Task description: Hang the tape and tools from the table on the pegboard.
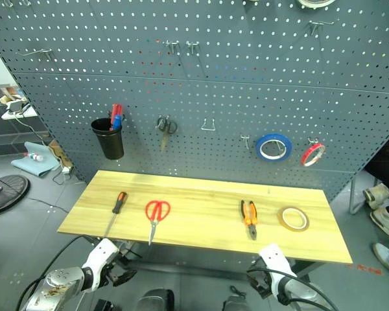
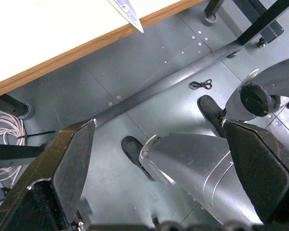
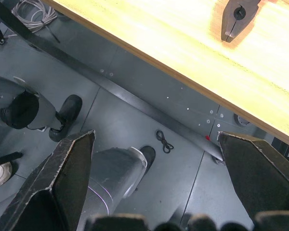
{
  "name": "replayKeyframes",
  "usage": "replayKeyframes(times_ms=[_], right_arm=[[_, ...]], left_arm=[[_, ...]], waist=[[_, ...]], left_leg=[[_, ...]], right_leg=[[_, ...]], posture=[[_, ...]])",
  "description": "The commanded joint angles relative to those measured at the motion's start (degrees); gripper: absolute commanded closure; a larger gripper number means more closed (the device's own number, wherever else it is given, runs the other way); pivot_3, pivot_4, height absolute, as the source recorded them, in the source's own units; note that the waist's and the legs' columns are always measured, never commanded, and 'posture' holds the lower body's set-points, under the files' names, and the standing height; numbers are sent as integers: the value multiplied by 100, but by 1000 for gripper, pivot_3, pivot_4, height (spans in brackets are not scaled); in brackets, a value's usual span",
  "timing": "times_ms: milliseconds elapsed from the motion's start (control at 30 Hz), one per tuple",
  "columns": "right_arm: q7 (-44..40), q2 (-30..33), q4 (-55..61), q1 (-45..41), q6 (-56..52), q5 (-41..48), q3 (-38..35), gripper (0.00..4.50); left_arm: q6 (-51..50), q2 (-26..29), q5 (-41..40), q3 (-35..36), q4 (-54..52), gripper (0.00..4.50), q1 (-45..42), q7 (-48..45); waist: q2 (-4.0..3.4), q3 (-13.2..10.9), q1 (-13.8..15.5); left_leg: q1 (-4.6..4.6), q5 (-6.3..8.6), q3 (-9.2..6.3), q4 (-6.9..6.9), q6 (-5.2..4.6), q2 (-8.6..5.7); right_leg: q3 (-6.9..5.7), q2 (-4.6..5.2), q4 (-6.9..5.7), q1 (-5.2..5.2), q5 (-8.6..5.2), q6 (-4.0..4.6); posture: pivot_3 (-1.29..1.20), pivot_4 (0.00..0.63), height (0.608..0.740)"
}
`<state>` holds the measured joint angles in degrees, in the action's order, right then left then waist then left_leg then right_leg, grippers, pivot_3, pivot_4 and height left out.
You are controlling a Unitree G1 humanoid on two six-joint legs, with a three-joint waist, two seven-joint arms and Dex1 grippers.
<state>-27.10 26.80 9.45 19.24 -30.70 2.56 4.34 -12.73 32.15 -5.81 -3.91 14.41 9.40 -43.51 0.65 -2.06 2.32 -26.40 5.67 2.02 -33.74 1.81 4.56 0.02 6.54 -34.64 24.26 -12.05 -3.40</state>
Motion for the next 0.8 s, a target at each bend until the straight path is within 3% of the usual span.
replayKeyframes(times_ms=[33, 233, 400, 600, 700, 800], right_arm=[[23, 39, 144, -19, 15, 0, -61, 0], [-39, 209, 376, -70, -99, 70, -302, 0], [-233, 702, 822, -447, -426, 160, -663, 0], [-736, 1412, 825, -1180, -792, 332, -932, 0], [-988, 1708, 548, -1756, -899, 429, -961, 0], [-1234, 1917, -39, -2361, -777, 397, -809, 0]], left_arm=[[63, -9, -55, 86, -101, 18, -85, -13], [-91, 113, -324, 201, -668, 18, 50, -274], [-975, 330, -1429, 514, -2266, 18, -7, -908], [-1924, 155, -2301, 287, -3480, 18, -1246, -941], [-2111, -97, -2399, -30, -3519, 18, -2039, -922], [-1979, -380, -2310, -363, -3237, 18, -2622, -1024]], waist=[[0, 0, 0], [-8, -20, -5], [-24, -228, -23], [-4, -581, 12], [10, -820, 12], [70, -974, -19]], left_leg=[[0, 0, 0, 0, 0, 1], [-1, 1, 6, -2, 0, 10], [-4, 3, 9, -11, 0, 26], [-16, 2, 12, -25, -1, 19], [-1, 2, 13, -29, -2, 14], [-2, -1, 22, -35, -7, -4]], right_leg=[[0, 0, 1, 0, 0, 0], [-4, 1, 9, 1, 0, 1], [-6, -1, 14, 14, -4, 7], [0, 4, 32, 11, -4, 7], [19, -2, 29, 1, -4, 7], [68, -12, 9, -11, -3, 7]], posture=[[111, 8, 740], [96, 50, 740], [101, 128, 740], [69, 228, 740], [50, 272, 740], [39, 310, 740]])
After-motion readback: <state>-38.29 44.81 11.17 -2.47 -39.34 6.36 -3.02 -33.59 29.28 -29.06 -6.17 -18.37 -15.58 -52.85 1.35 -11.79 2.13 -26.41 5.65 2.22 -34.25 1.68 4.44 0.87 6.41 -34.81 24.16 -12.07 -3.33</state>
